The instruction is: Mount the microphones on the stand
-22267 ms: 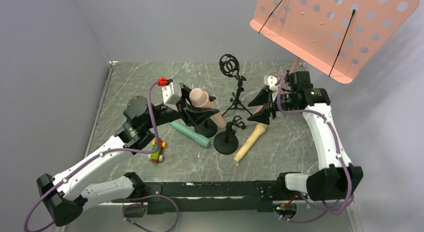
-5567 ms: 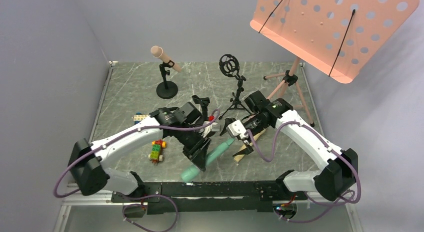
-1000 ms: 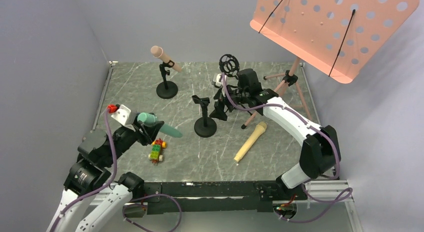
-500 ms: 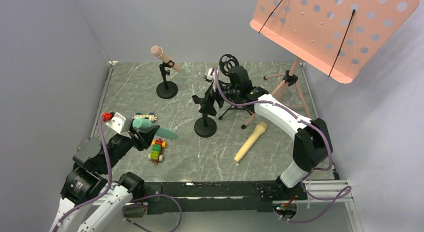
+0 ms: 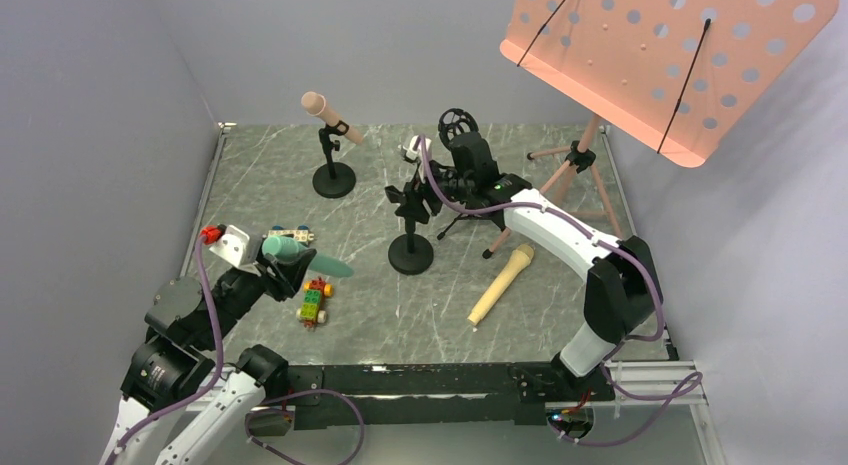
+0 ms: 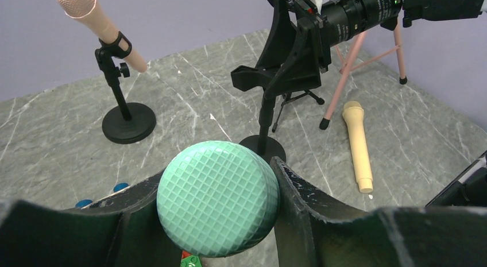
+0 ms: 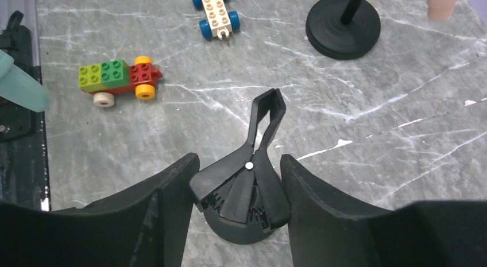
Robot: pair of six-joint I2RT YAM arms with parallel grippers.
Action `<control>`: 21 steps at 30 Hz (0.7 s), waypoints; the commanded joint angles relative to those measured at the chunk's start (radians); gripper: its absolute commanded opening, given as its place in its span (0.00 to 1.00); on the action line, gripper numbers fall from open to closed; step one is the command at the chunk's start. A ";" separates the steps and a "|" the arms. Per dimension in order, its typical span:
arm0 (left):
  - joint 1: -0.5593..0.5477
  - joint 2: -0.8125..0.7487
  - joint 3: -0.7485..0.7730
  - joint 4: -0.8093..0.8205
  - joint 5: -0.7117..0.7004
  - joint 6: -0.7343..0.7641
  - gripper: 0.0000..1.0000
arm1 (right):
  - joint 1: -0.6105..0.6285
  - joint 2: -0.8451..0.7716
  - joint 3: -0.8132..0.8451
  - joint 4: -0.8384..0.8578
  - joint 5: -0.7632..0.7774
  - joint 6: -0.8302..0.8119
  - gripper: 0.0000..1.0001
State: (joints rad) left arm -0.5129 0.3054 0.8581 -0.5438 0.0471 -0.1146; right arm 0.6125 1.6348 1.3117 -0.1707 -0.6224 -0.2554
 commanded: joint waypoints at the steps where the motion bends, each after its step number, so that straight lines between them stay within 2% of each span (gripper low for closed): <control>1: 0.004 0.017 0.017 0.059 -0.001 0.015 0.00 | 0.000 -0.030 0.001 0.019 0.024 -0.029 0.49; 3: 0.004 0.040 0.024 0.069 0.020 0.023 0.00 | 0.001 -0.032 -0.001 0.010 0.007 -0.044 0.39; 5: 0.004 0.081 0.048 0.071 0.049 0.035 0.00 | -0.001 -0.039 -0.003 -0.006 -0.018 -0.063 0.35; 11: 0.005 0.243 0.114 0.113 0.074 0.099 0.00 | -0.006 -0.067 -0.017 -0.068 -0.114 -0.169 0.33; 17: 0.017 0.466 0.225 0.143 0.021 0.264 0.00 | -0.005 -0.064 0.003 -0.152 -0.190 -0.288 0.33; 21: 0.026 0.570 0.267 0.231 0.031 0.341 0.00 | -0.007 -0.047 0.017 -0.153 -0.201 -0.294 0.31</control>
State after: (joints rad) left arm -0.4969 0.8181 1.0645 -0.4397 0.0814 0.1108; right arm 0.6102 1.6047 1.3006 -0.2665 -0.7803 -0.4850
